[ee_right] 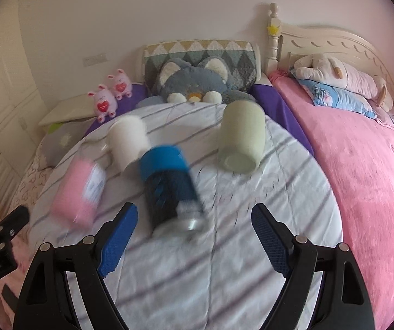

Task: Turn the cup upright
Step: 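Reach the right tool to the lying pale green cup and close on it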

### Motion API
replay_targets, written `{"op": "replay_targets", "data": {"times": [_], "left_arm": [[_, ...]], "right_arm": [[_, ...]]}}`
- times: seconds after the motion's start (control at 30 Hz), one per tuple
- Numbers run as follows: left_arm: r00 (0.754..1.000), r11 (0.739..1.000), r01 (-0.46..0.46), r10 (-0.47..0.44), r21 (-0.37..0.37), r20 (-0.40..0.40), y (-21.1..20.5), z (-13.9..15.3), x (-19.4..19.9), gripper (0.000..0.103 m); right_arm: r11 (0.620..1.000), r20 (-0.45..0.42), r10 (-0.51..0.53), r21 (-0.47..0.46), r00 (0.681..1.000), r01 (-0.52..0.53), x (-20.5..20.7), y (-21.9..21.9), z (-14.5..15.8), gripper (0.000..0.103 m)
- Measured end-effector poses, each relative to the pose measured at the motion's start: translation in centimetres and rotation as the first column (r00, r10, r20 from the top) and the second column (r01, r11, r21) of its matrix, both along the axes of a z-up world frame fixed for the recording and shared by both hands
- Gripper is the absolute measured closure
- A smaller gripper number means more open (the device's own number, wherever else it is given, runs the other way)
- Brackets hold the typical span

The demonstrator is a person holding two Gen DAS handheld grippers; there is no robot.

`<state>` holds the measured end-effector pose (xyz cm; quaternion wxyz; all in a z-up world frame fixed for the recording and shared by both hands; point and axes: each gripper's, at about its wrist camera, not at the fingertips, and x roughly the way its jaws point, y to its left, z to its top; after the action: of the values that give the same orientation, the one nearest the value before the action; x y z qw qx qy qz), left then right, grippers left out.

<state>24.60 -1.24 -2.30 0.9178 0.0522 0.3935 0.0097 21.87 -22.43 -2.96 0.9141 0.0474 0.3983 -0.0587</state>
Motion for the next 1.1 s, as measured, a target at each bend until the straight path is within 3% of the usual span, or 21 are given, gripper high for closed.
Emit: {"op": "replay_targets", "data": {"times": [0.37,0.63,1.1], "left_arm": [[0.999,1.000,0.025,-0.025,0.002,-0.041,-1.9,-1.3,7.0,0.000],[0.997,0.999,0.051,-0.051,0.003,-0.056,-3.5,-1.7,9.9,0.000],[0.995,0.999,0.050,-0.049,0.005,-0.086,-4.9,-3.0,13.0,0.000]], "right_arm": [[0.993,-0.108,-0.121,-0.021,0.987,0.119,9.6,-4.0,-2.6,0.017],[0.989,-0.171,-0.146,-0.014,0.974,0.145,12.4,-5.3,-4.7,0.017],[0.993,-0.201,-0.117,0.004,0.973,0.120,15.1,-6.3,-6.8,0.018]]}}
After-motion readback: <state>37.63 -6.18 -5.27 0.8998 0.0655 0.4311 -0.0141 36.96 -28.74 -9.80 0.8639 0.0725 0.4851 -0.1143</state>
